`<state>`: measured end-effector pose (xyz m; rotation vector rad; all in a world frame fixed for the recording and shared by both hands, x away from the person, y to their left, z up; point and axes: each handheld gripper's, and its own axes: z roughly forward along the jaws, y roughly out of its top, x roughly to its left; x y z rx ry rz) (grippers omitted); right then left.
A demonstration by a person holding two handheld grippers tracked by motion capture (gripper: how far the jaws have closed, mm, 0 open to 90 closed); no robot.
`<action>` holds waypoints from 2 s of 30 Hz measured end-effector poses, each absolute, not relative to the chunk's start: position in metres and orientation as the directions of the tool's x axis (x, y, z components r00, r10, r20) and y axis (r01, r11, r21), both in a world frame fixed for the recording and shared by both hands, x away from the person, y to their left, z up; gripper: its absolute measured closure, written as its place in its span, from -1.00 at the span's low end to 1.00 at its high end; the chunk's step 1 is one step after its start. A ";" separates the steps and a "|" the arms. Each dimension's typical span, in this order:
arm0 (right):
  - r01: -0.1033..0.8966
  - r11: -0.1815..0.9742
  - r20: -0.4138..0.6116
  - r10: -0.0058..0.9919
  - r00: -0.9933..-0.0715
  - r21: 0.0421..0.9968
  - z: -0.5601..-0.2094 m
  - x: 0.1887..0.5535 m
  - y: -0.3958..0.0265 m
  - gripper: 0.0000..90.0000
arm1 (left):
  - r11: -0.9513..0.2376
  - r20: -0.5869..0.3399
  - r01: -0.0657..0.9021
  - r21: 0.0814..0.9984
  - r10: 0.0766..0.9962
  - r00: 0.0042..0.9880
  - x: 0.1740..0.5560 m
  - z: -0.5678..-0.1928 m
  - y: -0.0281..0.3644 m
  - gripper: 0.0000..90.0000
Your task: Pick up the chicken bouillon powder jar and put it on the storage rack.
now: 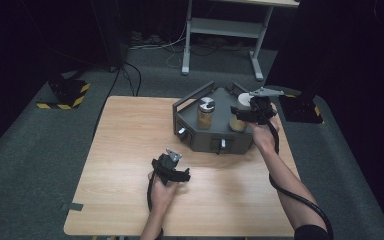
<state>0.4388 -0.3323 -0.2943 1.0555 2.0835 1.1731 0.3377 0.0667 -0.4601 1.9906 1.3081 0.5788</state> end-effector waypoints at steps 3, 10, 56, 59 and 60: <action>0.376 0.322 -0.065 0.827 -0.558 0.869 -0.295 0.440 -0.331 -0.22 | -0.267 0.000 0.617 0.740 0.918 0.397 0.338 -0.460 0.067 -0.92; 0.382 0.334 -0.074 0.827 -0.557 0.861 -0.296 0.442 -0.329 -0.23 | -0.267 0.000 0.617 0.740 0.918 0.397 0.338 -0.460 0.067 -0.92; 0.368 0.290 -0.046 0.835 -0.548 0.883 -0.308 0.433 -0.340 -0.78 | -0.267 0.000 0.618 0.740 0.918 0.396 0.338 -0.460 0.066 -0.92; 0.364 0.288 -0.044 0.833 -0.551 0.886 -0.308 0.431 -0.343 -0.79 | -0.267 0.001 0.618 0.740 0.918 0.396 0.338 -0.460 0.067 -0.92; 0.364 0.287 -0.043 0.833 -0.552 0.886 -0.308 0.430 -0.344 -0.79 | -0.268 0.001 0.618 0.739 0.918 0.397 0.338 -0.460 0.067 -0.92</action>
